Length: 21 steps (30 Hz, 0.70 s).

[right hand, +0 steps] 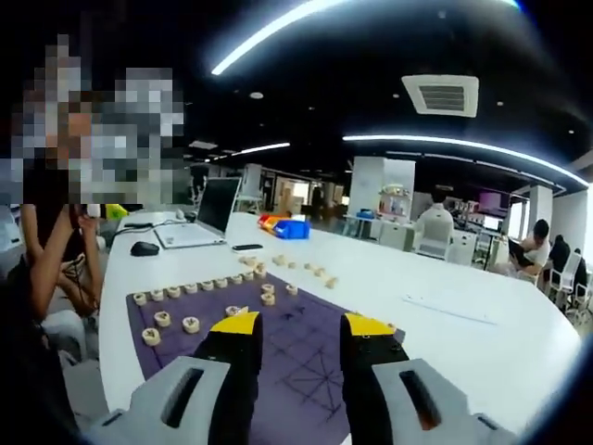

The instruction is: Pick up the chess pieces one by one and place each piece onto its starting position on the chessboard, setting the pieces on their correct points until all the chess pieces are arranged in the starting layout

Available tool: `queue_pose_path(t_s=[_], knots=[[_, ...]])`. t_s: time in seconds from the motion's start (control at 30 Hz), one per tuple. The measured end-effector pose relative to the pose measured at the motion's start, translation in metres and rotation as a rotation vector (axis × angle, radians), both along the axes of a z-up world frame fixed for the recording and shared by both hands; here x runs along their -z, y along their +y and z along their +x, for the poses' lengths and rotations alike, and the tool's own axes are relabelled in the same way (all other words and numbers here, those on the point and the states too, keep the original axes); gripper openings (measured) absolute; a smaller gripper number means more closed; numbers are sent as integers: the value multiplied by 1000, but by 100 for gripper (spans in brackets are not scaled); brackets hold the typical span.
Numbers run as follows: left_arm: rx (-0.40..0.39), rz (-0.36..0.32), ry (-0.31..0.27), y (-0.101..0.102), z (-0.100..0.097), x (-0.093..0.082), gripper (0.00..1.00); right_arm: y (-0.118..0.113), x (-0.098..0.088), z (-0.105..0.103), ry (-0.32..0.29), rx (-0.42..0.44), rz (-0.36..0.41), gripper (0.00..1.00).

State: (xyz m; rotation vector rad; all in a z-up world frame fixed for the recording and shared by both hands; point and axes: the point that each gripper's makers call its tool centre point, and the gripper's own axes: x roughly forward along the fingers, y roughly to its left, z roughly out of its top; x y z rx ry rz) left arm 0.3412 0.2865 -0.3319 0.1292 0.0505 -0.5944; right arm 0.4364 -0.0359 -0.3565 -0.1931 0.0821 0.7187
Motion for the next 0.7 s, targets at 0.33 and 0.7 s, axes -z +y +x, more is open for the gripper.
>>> queue_pose_path(t_s=[0.33, 0.7], knots=[[-151, 28, 5, 33, 9, 3, 32, 61, -3, 21, 13, -91, -76, 34], [-262, 92, 26, 58, 13, 12, 32, 141, 21, 55, 114, -184, -148, 34]])
